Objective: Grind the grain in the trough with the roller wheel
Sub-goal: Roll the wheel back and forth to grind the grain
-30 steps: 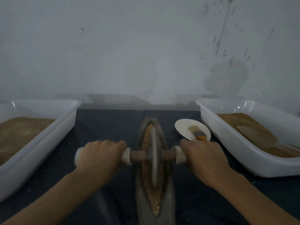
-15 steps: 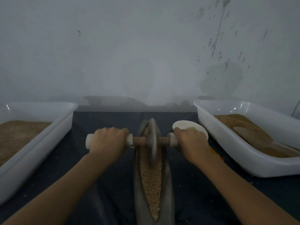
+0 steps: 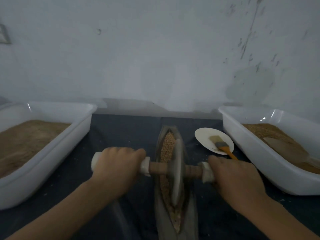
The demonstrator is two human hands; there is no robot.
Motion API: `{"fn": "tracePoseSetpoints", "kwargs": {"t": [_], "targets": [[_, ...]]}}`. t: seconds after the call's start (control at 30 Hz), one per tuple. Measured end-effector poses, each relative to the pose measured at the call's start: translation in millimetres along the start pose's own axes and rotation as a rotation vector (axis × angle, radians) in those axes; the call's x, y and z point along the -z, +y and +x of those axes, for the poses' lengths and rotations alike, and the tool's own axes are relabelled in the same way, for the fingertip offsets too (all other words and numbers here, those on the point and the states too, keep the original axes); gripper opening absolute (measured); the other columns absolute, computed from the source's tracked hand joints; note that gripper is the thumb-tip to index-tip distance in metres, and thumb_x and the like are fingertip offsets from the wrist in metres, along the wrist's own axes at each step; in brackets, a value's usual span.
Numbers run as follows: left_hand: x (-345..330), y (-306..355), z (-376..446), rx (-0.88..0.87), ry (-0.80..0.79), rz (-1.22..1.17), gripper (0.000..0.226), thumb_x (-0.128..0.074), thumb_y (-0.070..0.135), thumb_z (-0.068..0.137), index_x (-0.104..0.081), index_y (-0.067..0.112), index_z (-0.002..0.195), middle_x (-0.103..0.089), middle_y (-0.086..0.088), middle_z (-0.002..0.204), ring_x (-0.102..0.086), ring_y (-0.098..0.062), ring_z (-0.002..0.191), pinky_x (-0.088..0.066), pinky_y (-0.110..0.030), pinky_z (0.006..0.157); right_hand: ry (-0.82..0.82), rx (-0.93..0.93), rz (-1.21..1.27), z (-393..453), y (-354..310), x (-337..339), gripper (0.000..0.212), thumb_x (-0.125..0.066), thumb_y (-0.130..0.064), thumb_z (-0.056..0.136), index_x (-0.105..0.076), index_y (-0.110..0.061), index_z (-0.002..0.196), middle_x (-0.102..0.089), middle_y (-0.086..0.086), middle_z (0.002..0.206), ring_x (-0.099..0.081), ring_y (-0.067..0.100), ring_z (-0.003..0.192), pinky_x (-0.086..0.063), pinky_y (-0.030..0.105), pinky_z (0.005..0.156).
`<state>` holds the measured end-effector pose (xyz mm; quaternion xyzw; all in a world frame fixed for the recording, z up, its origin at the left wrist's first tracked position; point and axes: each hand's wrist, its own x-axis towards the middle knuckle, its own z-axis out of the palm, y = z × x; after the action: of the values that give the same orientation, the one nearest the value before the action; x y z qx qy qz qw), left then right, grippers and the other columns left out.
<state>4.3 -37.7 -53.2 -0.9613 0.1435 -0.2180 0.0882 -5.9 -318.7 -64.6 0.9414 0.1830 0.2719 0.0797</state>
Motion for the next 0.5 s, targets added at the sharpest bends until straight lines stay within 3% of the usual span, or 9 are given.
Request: {"fn": "tracePoseSetpoints", "kwargs": {"t": [0.1, 0.17, 0.27, 0.33, 0.43, 0.5], "targets": [[-21.3, -4.2, 35.6, 0.114, -0.006, -0.036, 0.015, -0.053, 0.044, 0.086, -0.048, 0.031, 0.088, -0.062, 0.007, 0.086, -0.062, -0.019, 0.081, -0.042, -0.03, 0.065, 0.025, -0.044, -0.099, 39.2, 7.5, -25.3, 0.04, -0.087, -0.021, 0.056, -0.052, -0.019, 0.076, -0.058, 0.0, 0.061, -0.055, 0.021, 0.049, -0.039, 0.028, 0.041], [-30.1, -5.2, 51.4, 0.154, 0.006, -0.033, 0.013, -0.053, 0.042, 0.087, -0.051, 0.03, 0.091, -0.063, 0.004, 0.09, -0.062, -0.023, 0.083, -0.035, -0.031, 0.063, -0.007, -0.038, -0.133, 61.2, 11.1, -31.6, 0.028, -0.073, -0.03, 0.077, -0.051, -0.022, 0.092, -0.062, -0.002, 0.077, -0.059, 0.02, 0.065, -0.046, 0.032, 0.054], [-30.6, -5.7, 50.3, 0.131, 0.017, -0.044, 0.013, -0.052, 0.04, 0.088, -0.045, 0.029, 0.085, -0.063, 0.004, 0.088, -0.062, -0.023, 0.08, -0.035, -0.031, 0.062, -0.023, -0.03, -0.105, 66.3, 11.5, -29.4, 0.023, -0.064, -0.033, 0.084, -0.048, -0.025, 0.097, -0.062, -0.004, 0.084, -0.059, 0.018, 0.072, -0.04, 0.03, 0.058], [-21.2, -6.9, 33.4, 0.104, -0.026, -0.089, 0.019, -0.052, 0.042, 0.087, -0.039, 0.03, 0.08, -0.06, 0.006, 0.082, -0.061, -0.021, 0.078, -0.039, -0.031, 0.064, -0.051, -0.002, -0.103, 48.7, 7.3, -17.3, 0.028, -0.071, -0.032, 0.077, -0.05, -0.024, 0.093, -0.062, -0.004, 0.08, -0.058, 0.019, 0.069, -0.037, 0.03, 0.054], [-2.7, -4.6, -6.1, 0.022, -0.027, -0.107, 0.026, -0.062, 0.046, 0.077, -0.039, 0.033, 0.077, -0.056, 0.009, 0.071, -0.06, -0.015, 0.066, -0.042, -0.029, 0.058, 0.048, 0.047, -0.011, 7.8, 1.1, 7.3, 0.05, -0.091, -0.02, 0.039, -0.05, -0.022, 0.068, -0.053, -0.003, 0.054, -0.049, 0.017, 0.042, -0.027, 0.024, 0.038], [10.5, -1.8, -26.9, -0.105, 0.107, -0.064, 0.043, -0.081, 0.041, 0.05, -0.042, 0.032, 0.066, -0.05, 0.009, 0.055, -0.052, -0.013, 0.045, -0.024, -0.023, 0.044, 0.097, 0.078, 0.029, -12.2, -0.7, 19.9, 0.058, -0.091, -0.015, 0.026, -0.047, -0.022, 0.063, -0.046, -0.006, 0.048, -0.041, 0.014, 0.035, -0.025, 0.024, 0.033]]}}
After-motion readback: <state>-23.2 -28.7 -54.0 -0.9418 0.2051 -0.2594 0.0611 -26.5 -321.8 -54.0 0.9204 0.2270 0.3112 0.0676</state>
